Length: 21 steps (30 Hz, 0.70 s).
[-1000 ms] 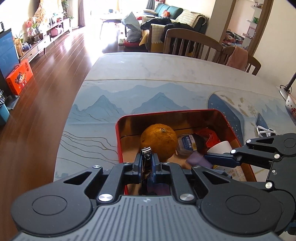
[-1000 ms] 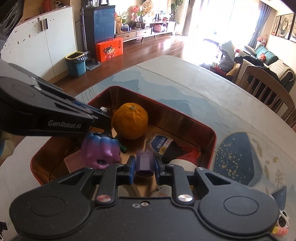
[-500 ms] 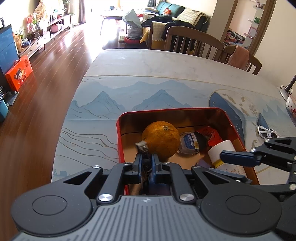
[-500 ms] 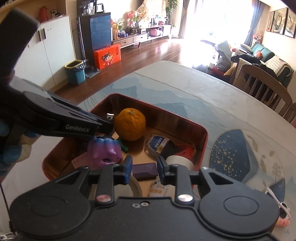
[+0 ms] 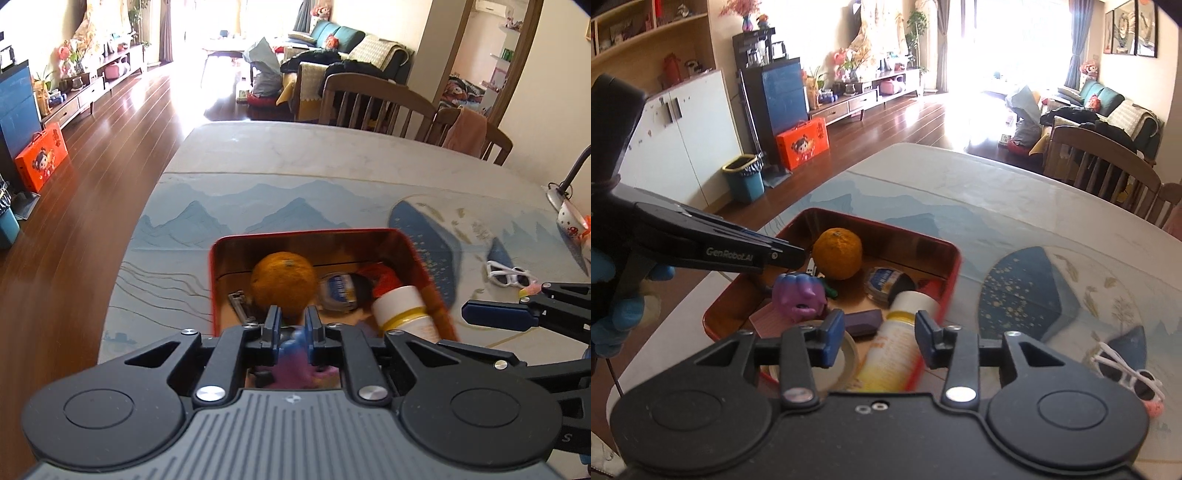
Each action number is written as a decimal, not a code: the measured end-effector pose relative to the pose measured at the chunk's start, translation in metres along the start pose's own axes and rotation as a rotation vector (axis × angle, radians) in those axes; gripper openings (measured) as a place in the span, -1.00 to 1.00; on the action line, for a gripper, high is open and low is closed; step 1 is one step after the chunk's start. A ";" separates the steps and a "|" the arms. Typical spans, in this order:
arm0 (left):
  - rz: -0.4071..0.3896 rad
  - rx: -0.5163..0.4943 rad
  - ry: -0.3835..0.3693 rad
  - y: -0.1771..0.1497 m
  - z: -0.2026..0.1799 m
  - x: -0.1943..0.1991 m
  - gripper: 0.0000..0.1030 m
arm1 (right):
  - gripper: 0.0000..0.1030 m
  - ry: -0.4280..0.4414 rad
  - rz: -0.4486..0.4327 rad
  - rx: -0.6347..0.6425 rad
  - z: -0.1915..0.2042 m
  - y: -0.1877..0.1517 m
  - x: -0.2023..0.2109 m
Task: Organize rigid objects
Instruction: 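Open both tools to release the clipper and block into the tin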
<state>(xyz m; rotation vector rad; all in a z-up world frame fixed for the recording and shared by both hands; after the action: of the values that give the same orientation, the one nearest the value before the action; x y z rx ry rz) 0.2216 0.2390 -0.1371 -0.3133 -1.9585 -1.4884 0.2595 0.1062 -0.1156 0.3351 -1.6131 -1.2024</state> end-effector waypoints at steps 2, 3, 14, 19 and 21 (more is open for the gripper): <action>-0.010 0.001 -0.005 0.001 -0.011 0.005 -0.67 | -0.04 0.001 -0.011 -0.010 -0.007 0.000 0.009; -0.014 0.000 -0.005 0.002 -0.015 0.006 -0.62 | 0.00 0.000 -0.020 -0.014 -0.011 0.000 0.014; -0.097 -0.027 0.022 0.012 -0.083 0.014 0.39 | 0.42 -0.041 -0.080 -0.064 -0.075 -0.015 0.062; -0.094 -0.031 -0.002 0.015 -0.118 0.005 0.43 | 0.57 -0.077 -0.081 -0.079 -0.108 -0.028 0.077; -0.093 -0.037 -0.012 0.015 -0.132 0.002 0.46 | 0.65 -0.094 -0.080 -0.081 -0.120 -0.033 0.082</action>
<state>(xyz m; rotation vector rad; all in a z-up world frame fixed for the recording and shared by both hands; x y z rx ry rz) 0.2749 0.1217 -0.1053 -0.2508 -1.9802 -1.5870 0.3158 -0.0313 -0.1031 0.2976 -1.6389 -1.3575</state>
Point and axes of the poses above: each gripper's, at about its wrist camera, not at the fingertips, and x roughly against the way its jaws point, z to its left, y to its top, the point moved 7 cm from there along -x, roughly the way its jaws point, and after that the axes turned 11 degrees about -z, right-handed, at the moved point
